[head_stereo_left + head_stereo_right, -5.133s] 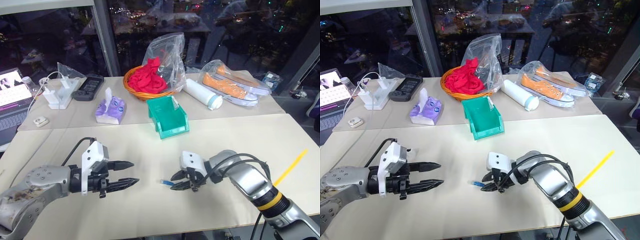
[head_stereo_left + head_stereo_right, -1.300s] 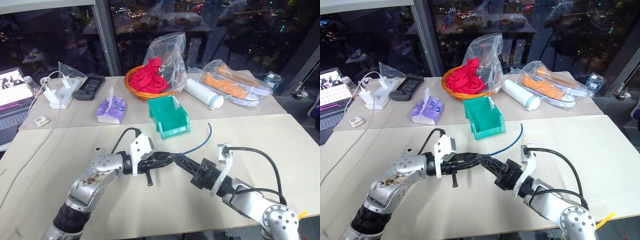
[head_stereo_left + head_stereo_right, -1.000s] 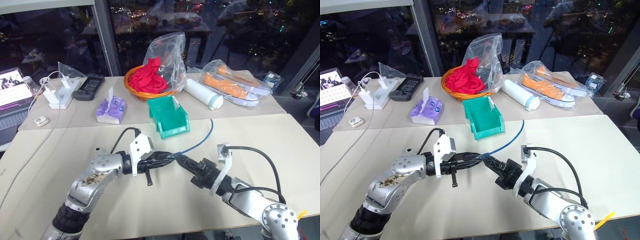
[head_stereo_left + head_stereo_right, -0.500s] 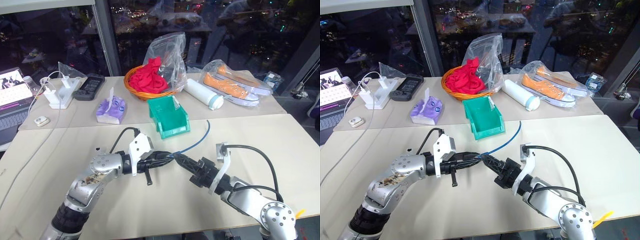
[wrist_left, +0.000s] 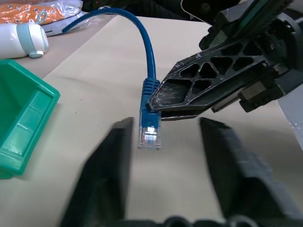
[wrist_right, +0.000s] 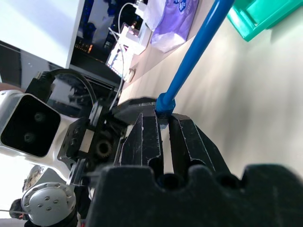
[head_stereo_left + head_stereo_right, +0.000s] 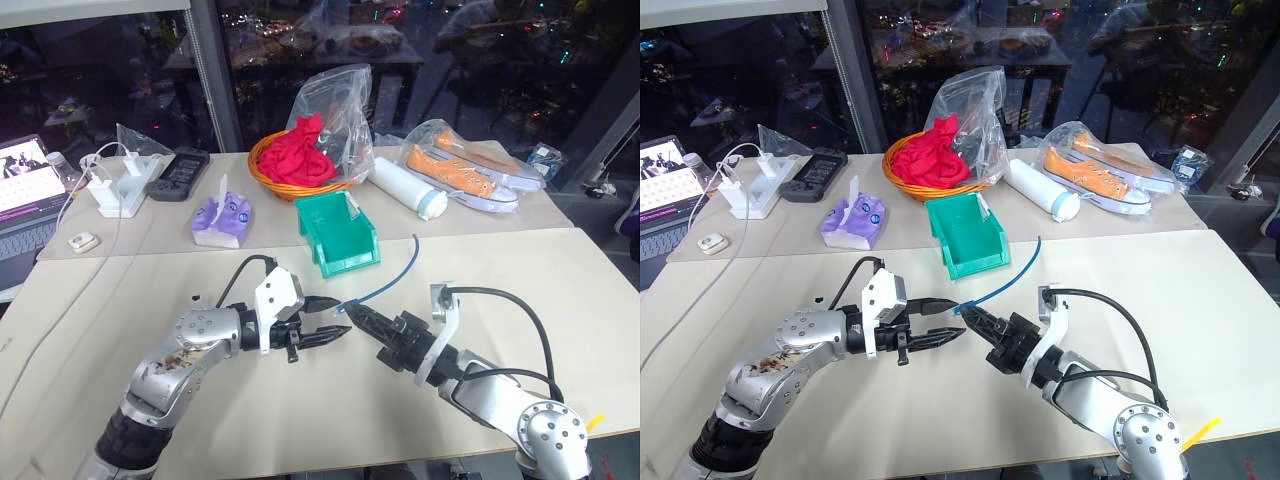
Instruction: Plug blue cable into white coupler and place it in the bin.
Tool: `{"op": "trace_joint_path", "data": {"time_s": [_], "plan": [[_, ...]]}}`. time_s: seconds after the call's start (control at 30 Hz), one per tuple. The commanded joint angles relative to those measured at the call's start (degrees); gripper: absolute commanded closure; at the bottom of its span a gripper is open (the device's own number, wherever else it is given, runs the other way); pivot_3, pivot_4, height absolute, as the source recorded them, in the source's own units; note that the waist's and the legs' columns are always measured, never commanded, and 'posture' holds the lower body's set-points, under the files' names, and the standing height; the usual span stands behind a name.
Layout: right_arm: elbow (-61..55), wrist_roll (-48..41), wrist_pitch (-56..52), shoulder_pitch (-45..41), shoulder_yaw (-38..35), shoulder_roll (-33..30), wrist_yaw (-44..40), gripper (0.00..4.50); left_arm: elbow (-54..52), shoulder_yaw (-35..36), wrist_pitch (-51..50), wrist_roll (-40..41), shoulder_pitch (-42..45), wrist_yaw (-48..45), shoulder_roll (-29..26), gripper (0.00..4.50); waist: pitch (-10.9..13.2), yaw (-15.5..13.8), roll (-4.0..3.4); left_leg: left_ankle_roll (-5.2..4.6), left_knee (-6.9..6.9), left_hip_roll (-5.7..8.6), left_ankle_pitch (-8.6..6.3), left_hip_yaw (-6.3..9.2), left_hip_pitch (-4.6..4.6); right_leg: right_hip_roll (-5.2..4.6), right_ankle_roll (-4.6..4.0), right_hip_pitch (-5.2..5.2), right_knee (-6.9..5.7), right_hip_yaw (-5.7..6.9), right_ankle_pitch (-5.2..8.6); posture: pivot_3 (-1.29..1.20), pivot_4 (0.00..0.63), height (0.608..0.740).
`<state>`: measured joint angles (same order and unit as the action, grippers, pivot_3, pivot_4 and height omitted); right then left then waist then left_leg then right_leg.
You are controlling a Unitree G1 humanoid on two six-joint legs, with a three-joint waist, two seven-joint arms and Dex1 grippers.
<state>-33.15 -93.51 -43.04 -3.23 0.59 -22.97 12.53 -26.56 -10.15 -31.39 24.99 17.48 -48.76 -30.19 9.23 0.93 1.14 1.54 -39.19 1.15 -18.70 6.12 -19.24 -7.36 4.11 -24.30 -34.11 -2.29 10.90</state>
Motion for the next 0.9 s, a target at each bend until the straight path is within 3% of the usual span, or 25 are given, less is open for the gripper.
{"op": "trace_joint_path", "data": {"time_s": [0.03, 0.13, 0.23, 0.37, 0.73, 0.83, 0.9], "plan": [[-2.41, -0.27, 1.21, -0.16, -0.31, 0.00, -0.88, 4.50, -2.66, 2.87, -0.53, 2.01, -0.12, 1.23, -0.29, 1.80, 0.00, 0.01, 0.00, 0.00, 0.00, 0.00, 0.00, 0.00, 0.00, 0.00, 0.00, 0.00, 0.00, 0.00, 0.00, 0.00, 0.150, 0.732], [-3.14, 1.73, 1.43, -0.09, -0.57, -0.51, -1.09, 4.50, -0.39, 7.92, -0.67, 1.19, -0.36, 6.20, 0.12, 1.80, 0.00, 0.02, 0.00, 0.00, 0.00, 0.00, 0.00, 0.00, 0.00, 0.00, 0.00, 0.00, 0.00, 0.00, 0.00, 0.00, 0.150, 0.732], [-5.14, 10.14, 1.60, -0.44, -0.67, -2.70, -2.66, 4.50, 3.08, 13.26, 2.43, -2.82, -1.04, 12.49, 0.28, 1.80, 0.00, -0.01, 0.00, 0.00, 0.00, 0.00, 0.00, 0.00, 0.01, 0.00, 0.00, -0.01, -0.01, 0.00, 0.00, 0.00, 0.150, 0.732], [-6.69, 16.97, 3.00, -0.39, 0.01, -2.51, -3.78, 4.50, 3.85, 19.01, 2.85, -2.44, -4.96, 15.36, 0.39, 1.80, -0.01, 0.19, -0.01, 0.00, 0.01, 0.00, 0.00, 0.00, 0.01, 0.01, 0.00, -0.03, -0.01, 0.00, 0.00, 0.00, 0.150, 0.732], [-7.12, 20.49, 1.65, -0.41, 0.80, -2.42, -6.11, 4.50, -4.06, 29.97, 1.30, 2.24, -22.73, 20.90, 3.81, 1.80, 0.00, -0.27, 0.00, 0.01, 0.06, -0.01, 0.00, 0.00, -0.01, 0.01, 0.00, -0.05, 0.03, 0.00, 0.00, 0.00, 0.150, 0.732], [-6.67, 21.08, 0.96, -1.14, 1.49, -2.55, -7.22, 4.50, -3.50, 31.90, 3.58, 2.80, -26.03, 22.58, 7.00, 1.14, -0.01, -0.13, -0.01, 0.01, 0.06, -0.01, 0.01, -0.01, 0.04, 0.01, -0.01, -0.01, 0.01, -0.01, 0.00, 0.00, 0.150, 0.732], [-6.41, 21.34, 0.60, -1.35, 1.81, -2.61, -8.04, 4.50, -2.97, 32.53, 4.47, 2.43, -26.79, 23.42, 7.79, 0.39, -0.01, -0.08, -0.01, 0.01, 0.06, -0.02, 0.01, 0.00, 0.04, 0.01, -0.02, -0.02, 0.01, 0.00, 0.01, 0.00, 0.150, 0.732]]}}
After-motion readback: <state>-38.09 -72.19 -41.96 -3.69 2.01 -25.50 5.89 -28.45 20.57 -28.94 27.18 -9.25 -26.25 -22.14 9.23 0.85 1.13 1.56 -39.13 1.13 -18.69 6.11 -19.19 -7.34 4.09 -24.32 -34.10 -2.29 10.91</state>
